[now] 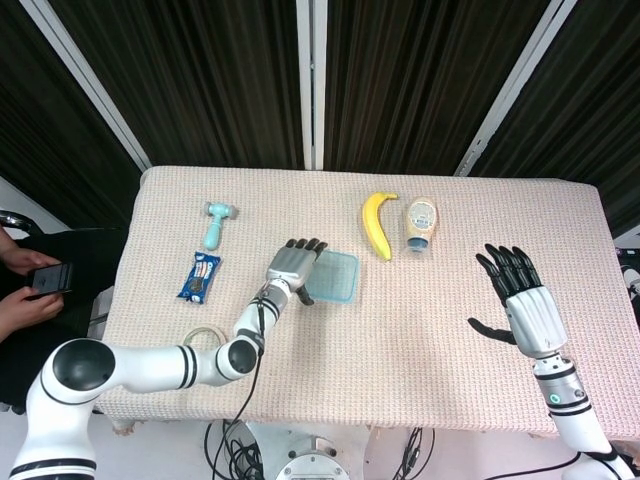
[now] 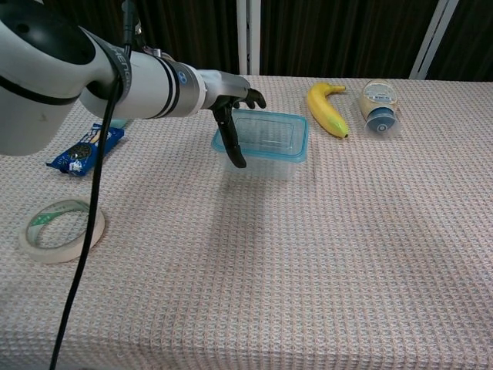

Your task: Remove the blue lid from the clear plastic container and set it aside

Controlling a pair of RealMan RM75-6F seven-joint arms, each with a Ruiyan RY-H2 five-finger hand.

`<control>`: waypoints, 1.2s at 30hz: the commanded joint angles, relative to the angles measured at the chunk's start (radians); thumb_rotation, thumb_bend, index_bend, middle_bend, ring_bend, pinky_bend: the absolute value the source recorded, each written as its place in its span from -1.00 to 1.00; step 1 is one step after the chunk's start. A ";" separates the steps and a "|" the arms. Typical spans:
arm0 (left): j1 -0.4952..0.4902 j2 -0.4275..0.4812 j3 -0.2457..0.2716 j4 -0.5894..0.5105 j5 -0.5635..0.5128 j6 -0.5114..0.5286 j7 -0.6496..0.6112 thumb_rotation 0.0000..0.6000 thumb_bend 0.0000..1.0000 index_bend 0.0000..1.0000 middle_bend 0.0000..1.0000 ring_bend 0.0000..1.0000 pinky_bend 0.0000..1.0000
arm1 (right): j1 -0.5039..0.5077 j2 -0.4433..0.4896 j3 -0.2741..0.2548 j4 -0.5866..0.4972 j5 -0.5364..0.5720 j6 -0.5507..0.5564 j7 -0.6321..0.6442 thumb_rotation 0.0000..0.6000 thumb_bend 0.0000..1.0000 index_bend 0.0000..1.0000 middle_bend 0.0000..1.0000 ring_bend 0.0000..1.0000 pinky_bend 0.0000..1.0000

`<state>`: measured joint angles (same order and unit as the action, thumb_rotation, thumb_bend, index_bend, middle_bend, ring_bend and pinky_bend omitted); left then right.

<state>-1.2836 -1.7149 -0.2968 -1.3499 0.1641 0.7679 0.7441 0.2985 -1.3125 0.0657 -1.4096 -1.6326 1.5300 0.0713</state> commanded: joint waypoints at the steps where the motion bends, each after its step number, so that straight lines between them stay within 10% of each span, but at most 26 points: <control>1: -0.017 -0.005 0.012 0.016 -0.019 -0.010 0.001 1.00 -0.88 -1.00 -1.00 -1.00 -1.00 | -0.003 -0.001 -0.003 0.001 0.001 -0.003 0.003 1.00 -0.95 -1.00 -0.96 -1.00 -1.00; 13: -0.038 -0.039 0.023 0.037 0.010 0.034 -0.043 1.00 -0.88 -0.43 -0.37 -0.60 -0.56 | 0.059 -0.076 -0.054 0.038 -0.067 -0.125 0.060 1.00 -0.89 -0.83 -0.56 -0.97 -0.86; 36: 0.015 -0.047 0.056 -0.115 0.089 0.161 -0.066 1.00 -0.88 -0.44 -0.35 -0.58 -0.50 | 0.299 -0.409 -0.031 0.338 -0.119 -0.304 0.146 1.00 -0.72 -0.27 -0.31 -0.84 -0.69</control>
<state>-1.2685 -1.7614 -0.2407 -1.4650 0.2534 0.9286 0.6782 0.5932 -1.7165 0.0354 -1.0762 -1.7496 1.2266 0.2149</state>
